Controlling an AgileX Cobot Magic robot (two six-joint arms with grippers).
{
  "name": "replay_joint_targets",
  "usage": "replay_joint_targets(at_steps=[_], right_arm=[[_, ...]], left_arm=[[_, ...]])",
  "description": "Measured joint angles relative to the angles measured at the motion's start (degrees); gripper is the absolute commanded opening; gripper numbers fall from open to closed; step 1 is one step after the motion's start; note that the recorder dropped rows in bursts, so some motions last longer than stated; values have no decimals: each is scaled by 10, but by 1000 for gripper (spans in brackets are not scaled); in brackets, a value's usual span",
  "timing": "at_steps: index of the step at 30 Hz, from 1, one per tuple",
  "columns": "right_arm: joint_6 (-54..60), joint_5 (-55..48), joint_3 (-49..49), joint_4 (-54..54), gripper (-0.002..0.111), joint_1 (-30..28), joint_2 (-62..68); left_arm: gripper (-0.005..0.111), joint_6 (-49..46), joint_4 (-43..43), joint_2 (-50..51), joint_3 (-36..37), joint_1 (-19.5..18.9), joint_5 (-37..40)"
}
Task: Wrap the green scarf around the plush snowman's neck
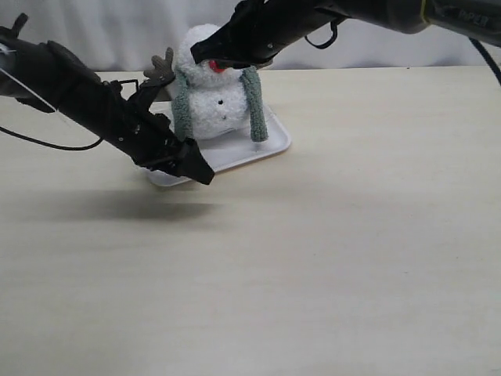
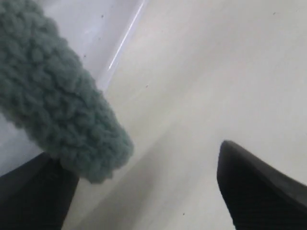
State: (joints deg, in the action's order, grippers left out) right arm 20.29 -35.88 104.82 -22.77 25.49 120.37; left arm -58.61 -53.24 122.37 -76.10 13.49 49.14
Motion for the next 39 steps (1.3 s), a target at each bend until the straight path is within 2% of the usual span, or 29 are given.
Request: replay_joint_targets(at_steps=[4, 10, 11, 13, 14, 16, 17, 19, 23, 24, 26, 30, 39], right_arm=[[0, -8, 0, 3, 4, 0, -20], [-1, -30, 0, 20, 4, 0, -31], [-1, -31, 0, 20, 4, 0, -31], [0, -31, -3, 21, 4, 0, -35], [1, -28, -7, 21, 4, 0, -39], [4, -6, -34, 23, 4, 0, -61], [6, 6, -48, 23, 4, 0, -73], [11, 42, -94, 25, 4, 0, -118], [13, 86, -165, 25, 4, 0, -188], [14, 107, -204, 25, 4, 0, -221], [14, 134, -254, 25, 4, 0, -271], [14, 154, -313, 25, 4, 0, -343], [14, 171, -415, 23, 4, 0, -502]], left_arm=[[72, 76, 83, -1, 0, 0, 0], [72, 106, 103, -59, 11, 0, 17], [72, 106, 105, -80, 26, 0, -2], [64, 106, 108, -120, 55, 0, -59], [54, 106, 108, -135, 68, 0, -85], [43, 106, 108, -181, 111, 0, -166], [33, 104, 108, -201, 128, 0, -193], [24, 96, 108, -268, 176, 0, -263], [14, 90, 101, -361, 252, 0, -354], [14, 90, 96, -405, 297, 0, -401], [14, 91, 95, -481, 354, -1, -441], [14, 91, 79, -589, 394, -1, -431], [14, 108, 21, -816, 401, -1, -342]])
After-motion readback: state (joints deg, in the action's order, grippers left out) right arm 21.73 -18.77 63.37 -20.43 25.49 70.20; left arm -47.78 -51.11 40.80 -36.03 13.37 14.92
